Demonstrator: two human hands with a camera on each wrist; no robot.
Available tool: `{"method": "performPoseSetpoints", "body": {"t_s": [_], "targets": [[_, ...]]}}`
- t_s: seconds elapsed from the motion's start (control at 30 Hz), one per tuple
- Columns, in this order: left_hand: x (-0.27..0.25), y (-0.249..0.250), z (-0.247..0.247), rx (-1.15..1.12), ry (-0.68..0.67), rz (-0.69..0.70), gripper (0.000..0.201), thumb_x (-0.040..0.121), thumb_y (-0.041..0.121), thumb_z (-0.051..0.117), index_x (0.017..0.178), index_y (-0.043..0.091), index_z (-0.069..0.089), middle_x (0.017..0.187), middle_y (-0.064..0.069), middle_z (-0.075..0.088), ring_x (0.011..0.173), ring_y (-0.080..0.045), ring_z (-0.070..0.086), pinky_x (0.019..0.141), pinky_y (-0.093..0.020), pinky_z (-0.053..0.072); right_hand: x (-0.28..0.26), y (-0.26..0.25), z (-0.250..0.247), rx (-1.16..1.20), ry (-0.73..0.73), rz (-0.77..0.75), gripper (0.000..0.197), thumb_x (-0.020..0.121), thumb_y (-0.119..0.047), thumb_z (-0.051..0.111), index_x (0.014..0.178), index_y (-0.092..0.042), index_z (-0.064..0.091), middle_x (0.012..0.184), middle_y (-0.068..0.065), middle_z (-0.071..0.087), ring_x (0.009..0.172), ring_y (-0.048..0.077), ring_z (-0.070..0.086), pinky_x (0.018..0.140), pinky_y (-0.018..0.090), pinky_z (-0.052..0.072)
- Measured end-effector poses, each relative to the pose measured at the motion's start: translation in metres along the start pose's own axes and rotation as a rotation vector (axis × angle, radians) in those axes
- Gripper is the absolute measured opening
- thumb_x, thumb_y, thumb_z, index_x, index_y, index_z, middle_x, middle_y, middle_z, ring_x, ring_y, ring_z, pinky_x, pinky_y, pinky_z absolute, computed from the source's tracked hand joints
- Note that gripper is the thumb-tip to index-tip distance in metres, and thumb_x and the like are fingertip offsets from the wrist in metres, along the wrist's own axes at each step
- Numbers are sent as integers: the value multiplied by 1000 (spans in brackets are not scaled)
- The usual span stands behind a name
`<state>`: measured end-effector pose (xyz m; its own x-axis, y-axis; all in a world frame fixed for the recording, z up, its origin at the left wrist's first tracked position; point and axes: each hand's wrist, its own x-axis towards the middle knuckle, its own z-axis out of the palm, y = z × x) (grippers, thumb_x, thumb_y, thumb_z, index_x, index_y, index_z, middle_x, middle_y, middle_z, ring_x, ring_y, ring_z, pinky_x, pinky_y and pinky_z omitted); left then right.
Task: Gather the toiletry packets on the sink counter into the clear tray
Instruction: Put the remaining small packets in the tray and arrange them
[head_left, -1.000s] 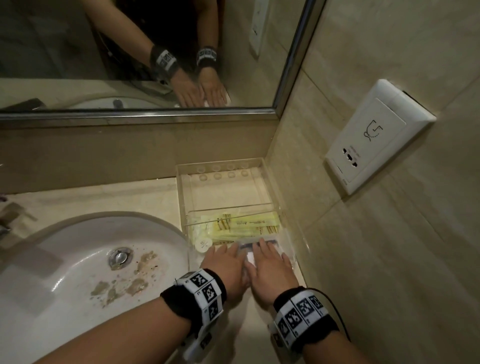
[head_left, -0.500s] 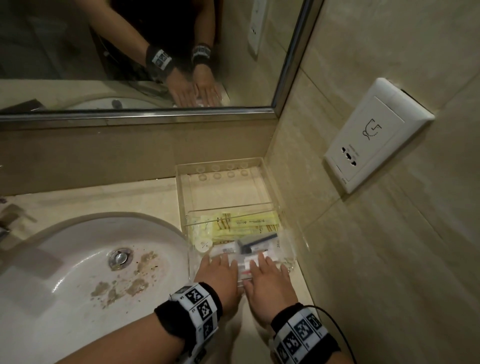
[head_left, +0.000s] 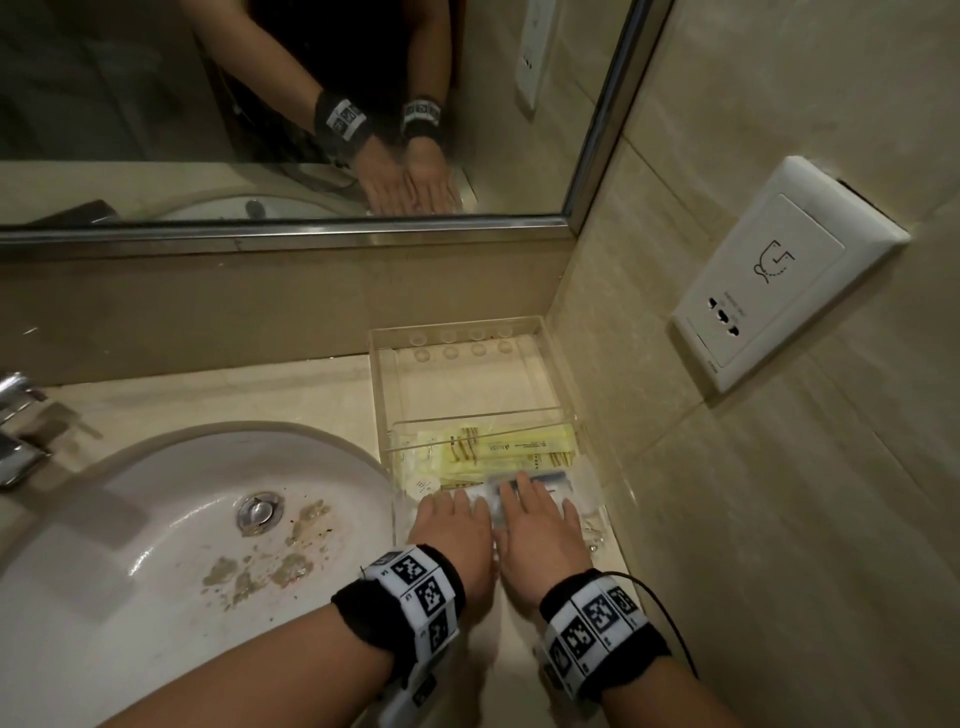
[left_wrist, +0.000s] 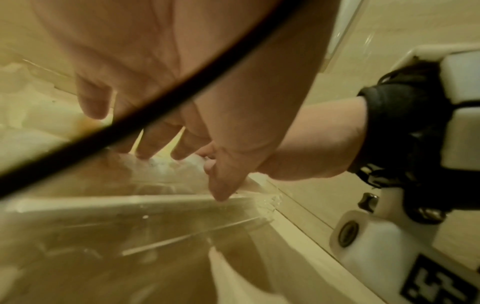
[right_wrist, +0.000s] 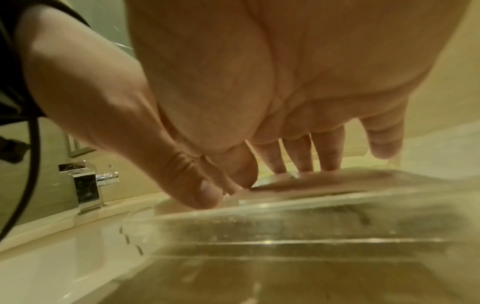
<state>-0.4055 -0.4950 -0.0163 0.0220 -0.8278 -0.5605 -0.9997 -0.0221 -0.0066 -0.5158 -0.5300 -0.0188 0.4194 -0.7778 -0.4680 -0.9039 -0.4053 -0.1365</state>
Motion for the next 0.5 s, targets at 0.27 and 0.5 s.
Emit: {"method": "performPoseSetpoints", "body": {"t_s": [0.27,0.5], "targets": [[8,-18,-18,-111,88,-77,77,94,29,42,153,7,-1,162,-13,-7,149,-30,-6,119,-50,2,27,-4,-21,0,24,-69,57,101,-35,25,153,-21,6,162,0,-6,149,20,-2,119,52,4],[17,-25,-15,-136,12,-45,79,91,31,46,154,12,2,163,-9,-5,149,-26,-3,119,-51,1,32,-5,-13,-51,-21,-52,58,102,-38,25,153,-17,8,162,-2,-7,149,19,4,119,54,3]]}}
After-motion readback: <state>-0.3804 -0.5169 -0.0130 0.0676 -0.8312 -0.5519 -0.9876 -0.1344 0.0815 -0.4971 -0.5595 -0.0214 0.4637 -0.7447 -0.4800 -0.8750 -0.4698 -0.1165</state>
